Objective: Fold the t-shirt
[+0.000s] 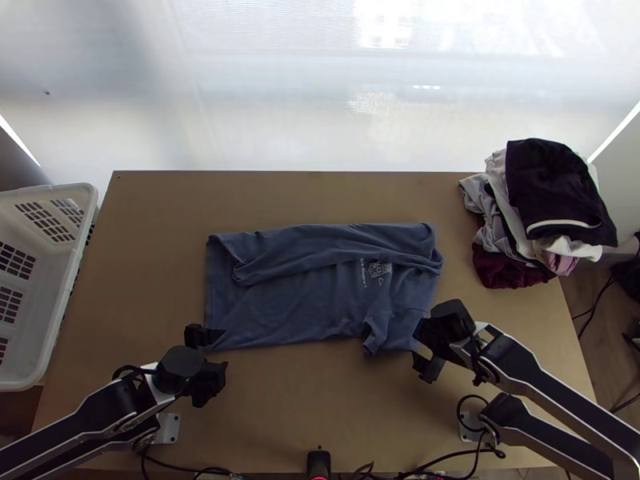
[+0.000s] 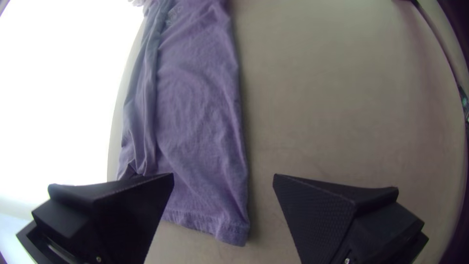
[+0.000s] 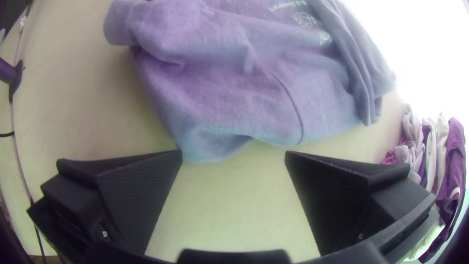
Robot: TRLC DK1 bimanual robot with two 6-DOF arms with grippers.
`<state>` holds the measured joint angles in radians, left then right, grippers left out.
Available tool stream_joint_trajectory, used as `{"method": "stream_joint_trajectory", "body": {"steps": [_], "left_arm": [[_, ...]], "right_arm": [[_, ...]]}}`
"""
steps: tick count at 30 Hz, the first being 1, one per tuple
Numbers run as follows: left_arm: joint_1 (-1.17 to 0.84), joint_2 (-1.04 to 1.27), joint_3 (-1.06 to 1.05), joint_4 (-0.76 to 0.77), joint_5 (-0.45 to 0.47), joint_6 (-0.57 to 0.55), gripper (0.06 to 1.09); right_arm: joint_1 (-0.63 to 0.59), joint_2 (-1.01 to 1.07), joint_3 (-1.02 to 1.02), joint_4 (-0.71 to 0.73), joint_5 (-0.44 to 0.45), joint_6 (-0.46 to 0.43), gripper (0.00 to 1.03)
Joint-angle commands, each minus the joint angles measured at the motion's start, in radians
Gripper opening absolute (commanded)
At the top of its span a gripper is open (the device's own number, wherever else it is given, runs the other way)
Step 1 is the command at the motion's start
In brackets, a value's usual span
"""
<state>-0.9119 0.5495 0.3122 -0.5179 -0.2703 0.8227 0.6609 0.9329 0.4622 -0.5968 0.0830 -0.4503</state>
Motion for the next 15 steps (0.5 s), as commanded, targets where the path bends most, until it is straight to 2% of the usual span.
{"method": "stream_joint_trajectory", "body": {"steps": [1,8,15], "left_arm": [[0.062,0.007,-0.042,0.019,0.008,0.098,1.04],[0.245,0.012,-0.048,0.070,0.062,0.233,1.04],[0.254,0.023,-0.061,0.107,0.065,0.234,1.04]], "right_arm": [[0.039,0.001,-0.019,0.026,0.024,0.001,0.98],[0.071,0.003,-0.019,0.032,0.038,0.001,0.98],[0.131,0.009,-0.011,0.052,0.061,0.018,0.98]]}}
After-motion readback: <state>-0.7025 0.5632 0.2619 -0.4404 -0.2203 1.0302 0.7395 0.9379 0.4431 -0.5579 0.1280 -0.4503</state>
